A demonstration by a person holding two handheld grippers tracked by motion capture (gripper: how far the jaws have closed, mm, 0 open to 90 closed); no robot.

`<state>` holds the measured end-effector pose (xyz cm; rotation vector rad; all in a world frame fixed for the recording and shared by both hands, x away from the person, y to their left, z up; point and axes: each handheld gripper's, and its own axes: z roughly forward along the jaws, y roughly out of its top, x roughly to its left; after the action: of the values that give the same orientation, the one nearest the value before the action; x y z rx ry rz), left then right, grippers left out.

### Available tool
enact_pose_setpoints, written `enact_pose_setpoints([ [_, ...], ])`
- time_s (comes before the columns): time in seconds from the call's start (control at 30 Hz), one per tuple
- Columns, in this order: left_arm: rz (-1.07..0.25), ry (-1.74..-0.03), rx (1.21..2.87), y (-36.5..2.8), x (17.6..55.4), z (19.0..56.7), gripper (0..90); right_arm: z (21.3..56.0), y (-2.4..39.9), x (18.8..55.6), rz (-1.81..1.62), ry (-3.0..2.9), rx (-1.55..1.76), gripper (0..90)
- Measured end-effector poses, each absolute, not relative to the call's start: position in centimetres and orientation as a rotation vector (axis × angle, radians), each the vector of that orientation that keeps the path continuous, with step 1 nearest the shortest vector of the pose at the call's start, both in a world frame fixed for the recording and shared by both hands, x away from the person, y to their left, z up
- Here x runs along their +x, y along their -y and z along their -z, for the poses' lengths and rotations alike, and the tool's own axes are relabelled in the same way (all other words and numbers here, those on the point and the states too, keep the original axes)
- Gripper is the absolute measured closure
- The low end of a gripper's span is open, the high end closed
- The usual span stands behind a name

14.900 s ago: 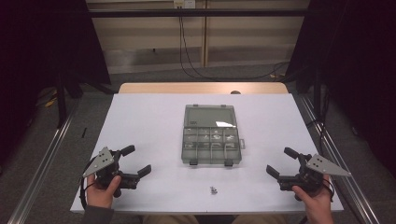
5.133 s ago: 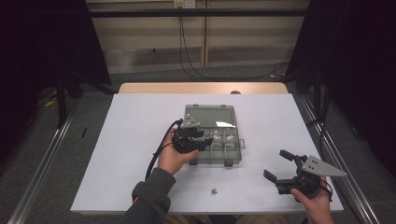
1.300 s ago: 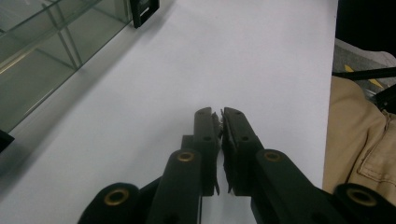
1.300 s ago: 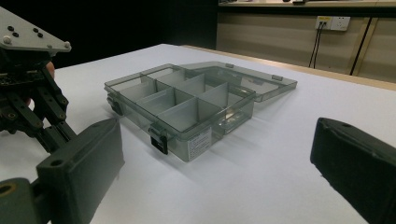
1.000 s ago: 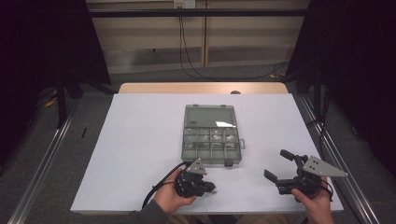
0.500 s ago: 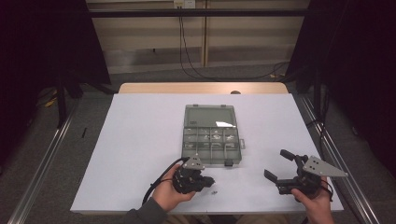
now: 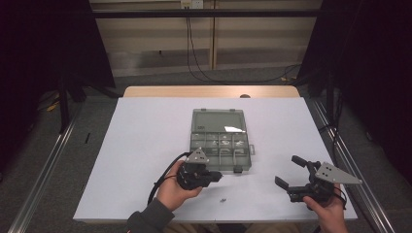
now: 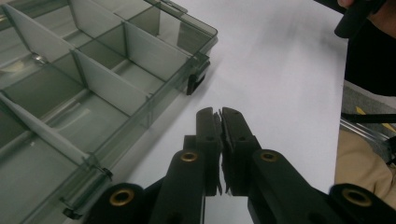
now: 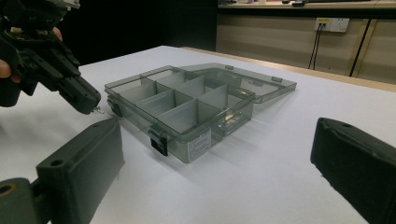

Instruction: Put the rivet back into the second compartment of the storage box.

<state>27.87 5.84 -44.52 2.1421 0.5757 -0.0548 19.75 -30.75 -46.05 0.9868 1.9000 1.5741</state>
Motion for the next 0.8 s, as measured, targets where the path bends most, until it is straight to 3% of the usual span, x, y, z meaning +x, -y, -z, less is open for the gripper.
enact_pose_setpoints([
  [0.8, -0.045, -0.707, 2.094, -5.6, 32.1, 43.3, 86.7, 46.0, 30.7, 19.7, -1.576, -1.902, 0.982, 2.5],
])
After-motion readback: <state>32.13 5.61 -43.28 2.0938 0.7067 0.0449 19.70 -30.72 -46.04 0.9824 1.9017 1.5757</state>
